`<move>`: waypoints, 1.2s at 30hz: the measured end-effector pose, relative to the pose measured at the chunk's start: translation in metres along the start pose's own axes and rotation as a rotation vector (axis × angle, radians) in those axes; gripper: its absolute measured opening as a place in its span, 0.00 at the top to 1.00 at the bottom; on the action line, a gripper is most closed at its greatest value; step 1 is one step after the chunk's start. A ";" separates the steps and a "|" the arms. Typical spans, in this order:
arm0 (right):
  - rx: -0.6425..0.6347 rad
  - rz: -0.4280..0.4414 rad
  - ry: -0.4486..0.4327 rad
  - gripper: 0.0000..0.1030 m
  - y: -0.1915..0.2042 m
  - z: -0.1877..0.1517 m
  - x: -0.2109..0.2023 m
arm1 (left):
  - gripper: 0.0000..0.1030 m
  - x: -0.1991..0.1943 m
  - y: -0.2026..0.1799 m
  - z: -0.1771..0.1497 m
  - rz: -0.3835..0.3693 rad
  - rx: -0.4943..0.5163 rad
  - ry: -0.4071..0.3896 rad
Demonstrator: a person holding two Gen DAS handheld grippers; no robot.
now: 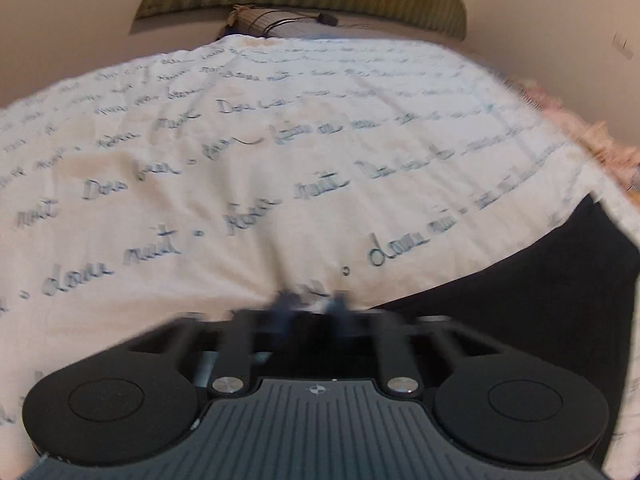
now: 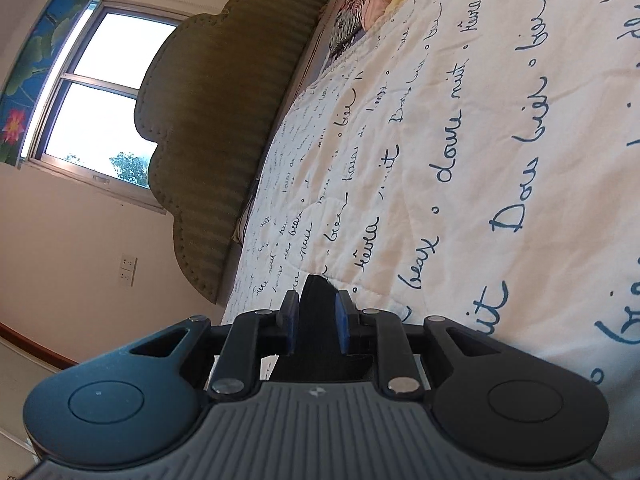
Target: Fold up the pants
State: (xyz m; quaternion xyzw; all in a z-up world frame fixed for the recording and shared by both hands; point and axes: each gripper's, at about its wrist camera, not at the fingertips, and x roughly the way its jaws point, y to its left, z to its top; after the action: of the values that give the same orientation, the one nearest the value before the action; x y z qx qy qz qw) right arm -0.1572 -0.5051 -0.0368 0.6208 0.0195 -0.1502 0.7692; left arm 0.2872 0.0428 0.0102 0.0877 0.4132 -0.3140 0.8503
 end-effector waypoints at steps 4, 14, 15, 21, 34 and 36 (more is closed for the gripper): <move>0.015 0.004 0.017 0.81 -0.001 -0.004 0.006 | 0.97 -0.014 -0.022 -0.003 0.045 0.125 -0.014; -0.043 0.007 0.039 0.81 0.007 -0.006 0.010 | 0.94 -0.021 0.011 -0.004 0.094 -0.016 -0.061; -0.059 0.004 0.044 0.81 0.010 -0.005 0.013 | 0.94 -0.018 0.010 -0.007 0.101 -0.022 -0.067; -0.396 -0.139 0.137 0.81 0.053 0.019 0.064 | 0.94 -0.013 0.014 -0.007 0.104 -0.120 -0.079; -0.602 -0.194 0.408 0.59 0.087 0.020 0.152 | 0.20 -0.033 -0.015 -0.028 0.251 0.003 -0.192; -0.619 -0.172 0.391 0.59 0.092 0.024 0.144 | 0.14 -0.049 -0.026 -0.038 0.295 0.045 -0.271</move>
State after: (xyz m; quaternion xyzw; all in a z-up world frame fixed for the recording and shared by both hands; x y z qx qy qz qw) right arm 0.0000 -0.5412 0.0244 0.3720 0.2627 -0.0797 0.8867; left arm 0.2242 0.0604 0.0260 0.1233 0.2705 -0.2040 0.9328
